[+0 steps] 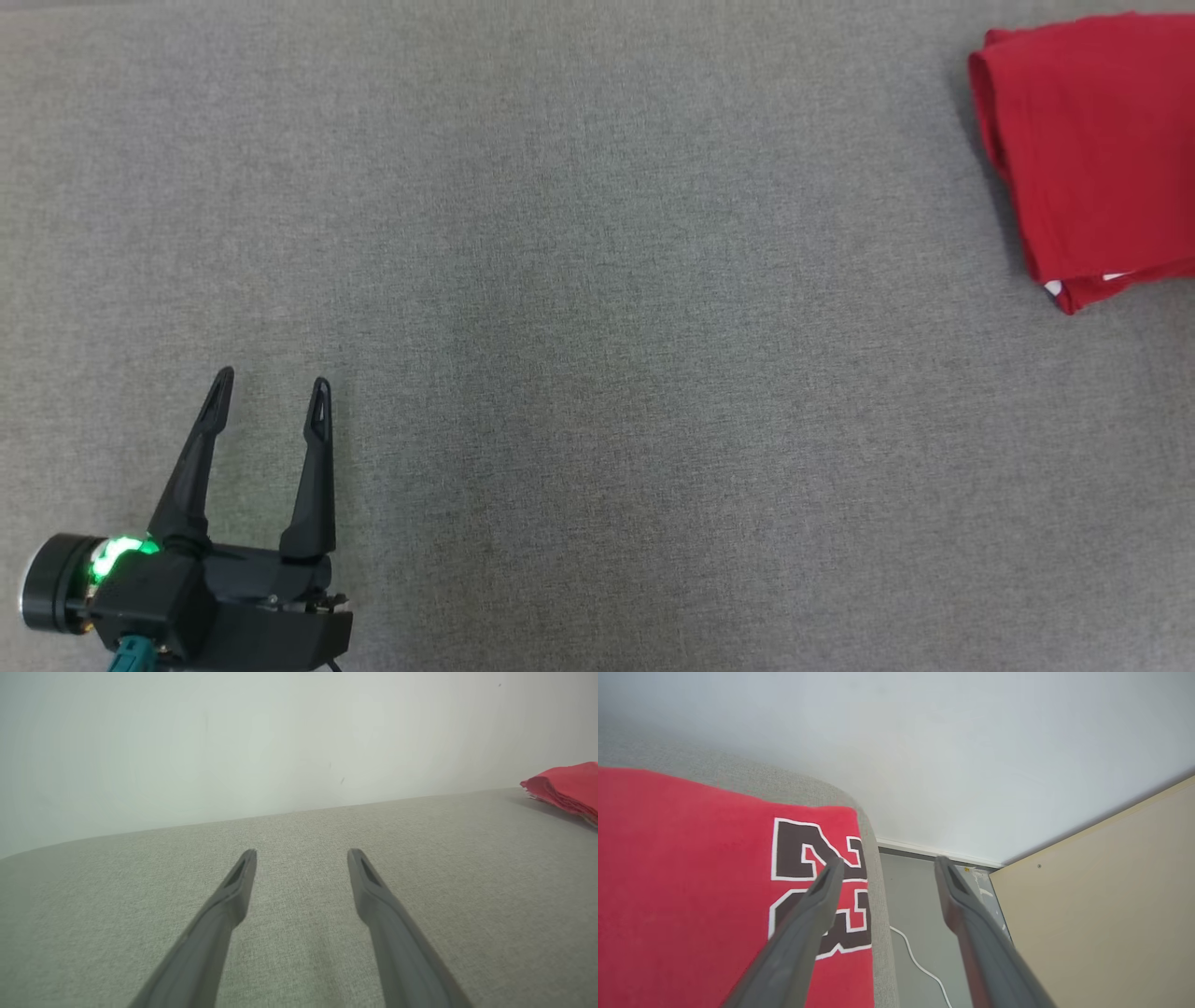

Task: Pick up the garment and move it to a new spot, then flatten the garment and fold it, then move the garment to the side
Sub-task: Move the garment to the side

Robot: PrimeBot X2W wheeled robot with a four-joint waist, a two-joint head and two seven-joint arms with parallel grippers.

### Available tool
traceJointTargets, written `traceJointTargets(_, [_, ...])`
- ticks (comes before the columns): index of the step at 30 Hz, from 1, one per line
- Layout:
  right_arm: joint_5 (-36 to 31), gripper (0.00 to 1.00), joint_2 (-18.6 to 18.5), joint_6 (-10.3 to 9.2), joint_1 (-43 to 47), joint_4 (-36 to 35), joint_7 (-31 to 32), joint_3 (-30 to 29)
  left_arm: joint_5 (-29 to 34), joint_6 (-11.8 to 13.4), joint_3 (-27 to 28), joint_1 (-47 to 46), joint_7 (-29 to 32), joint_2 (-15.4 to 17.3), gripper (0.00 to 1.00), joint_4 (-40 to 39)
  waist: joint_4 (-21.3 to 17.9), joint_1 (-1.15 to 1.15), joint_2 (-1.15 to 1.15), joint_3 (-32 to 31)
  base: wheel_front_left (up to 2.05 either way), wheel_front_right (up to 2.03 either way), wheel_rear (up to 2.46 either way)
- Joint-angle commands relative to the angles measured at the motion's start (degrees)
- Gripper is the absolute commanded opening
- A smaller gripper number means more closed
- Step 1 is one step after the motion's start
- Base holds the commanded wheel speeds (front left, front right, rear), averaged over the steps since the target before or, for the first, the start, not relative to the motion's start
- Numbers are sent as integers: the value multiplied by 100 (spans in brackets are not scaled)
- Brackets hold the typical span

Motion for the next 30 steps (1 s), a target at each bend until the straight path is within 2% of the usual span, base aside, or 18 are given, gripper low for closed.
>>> traceJointTargets(1, [-58, 100, 93, -13, -41, 12, -92, 17, 39, 8, 21, 53, -14, -23, 100, 3, -3, 0, -1, -96, 0, 0, 0])
traceJointTargets(3, [-36, 100, 249, -13, -53, 11, -313, -45, -13, 9, 52, 119, -14, -32, 100, 58, -6, 0, -1, -256, 0, 0, 0])
traceJointTargets(5, [131, 100, 245, -13, 1, 3, -548, -167, -31, 8, 18, 179, -14, -89, 100, 116, 41, 0, -1, -455, 0, 0, 0])
traceJointTargets(11, [451, 100, 746, -13, 500, -370, -915, -465, -126, 9, 96, 526, -14, -207, 100, 303, 115, 0, -1, -1172, 0, 0, 0])
traceJointTargets(16, [537, 100, 882, -13, 1450, -1515, -931, -1035, -205, 9, 161, 800, -14, -287, 100, 446, 186, 0, -1, -1556, 0, 0, 0])
traceJointTargets(19, [405, 100, 1080, -13, 2137, -2156, -934, -1623, -200, 9, 207, 933, -14, -317, 100, 491, 226, 0, -1, -1746, 0, 0, 0])
traceJointTargets(20, [405, 100, 1080, -13, 2137, -2156, -934, -1623, -200, 9, 207, 933, -14, -317, 100, 491, 226, 0, -1, -1746, 0, 0, 0])
traceJointTargets(23, [101, 100, 1363, -13, 2985, -2845, -934, -2256, -212, 8, 275, 1066, -14, -365, 100, 534, 253, 0, -1, -1919, 0, 0, 0])
traceJointTargets(30, [-822, 100, 2143, -13, 5045, -4730, -935, -3315, -222, 8, 248, 1196, -14, -411, 100, 632, 461, 0, -1, -2169, 0, 0, 0])
